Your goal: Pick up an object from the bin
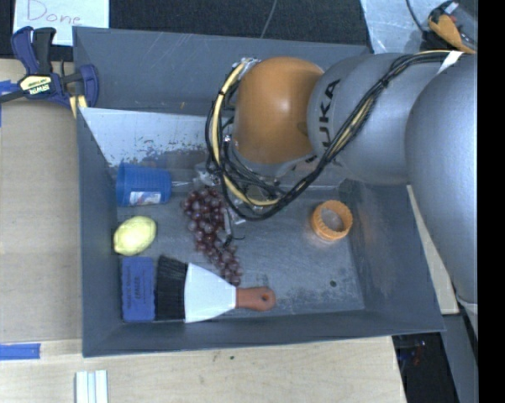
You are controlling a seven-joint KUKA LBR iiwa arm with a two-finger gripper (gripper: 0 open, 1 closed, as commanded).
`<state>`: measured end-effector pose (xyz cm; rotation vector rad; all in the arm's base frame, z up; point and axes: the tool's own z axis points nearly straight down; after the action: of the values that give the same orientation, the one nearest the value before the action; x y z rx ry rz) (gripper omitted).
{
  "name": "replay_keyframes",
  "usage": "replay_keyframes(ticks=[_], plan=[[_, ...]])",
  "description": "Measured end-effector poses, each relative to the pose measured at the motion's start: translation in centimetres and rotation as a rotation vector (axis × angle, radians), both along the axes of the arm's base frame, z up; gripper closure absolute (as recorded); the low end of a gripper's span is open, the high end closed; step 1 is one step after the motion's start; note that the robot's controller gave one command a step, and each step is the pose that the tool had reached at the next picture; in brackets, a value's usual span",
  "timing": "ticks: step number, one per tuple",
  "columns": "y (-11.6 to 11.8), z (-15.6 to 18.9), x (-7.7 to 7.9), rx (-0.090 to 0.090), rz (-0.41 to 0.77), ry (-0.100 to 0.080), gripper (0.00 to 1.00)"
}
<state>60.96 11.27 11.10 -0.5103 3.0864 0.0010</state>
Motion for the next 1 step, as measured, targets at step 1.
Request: replay_keyframes(ticks=[1], plan=[[-0.29,-2.08,-0.61,0.011,-0.560,-0.003,0.00]])
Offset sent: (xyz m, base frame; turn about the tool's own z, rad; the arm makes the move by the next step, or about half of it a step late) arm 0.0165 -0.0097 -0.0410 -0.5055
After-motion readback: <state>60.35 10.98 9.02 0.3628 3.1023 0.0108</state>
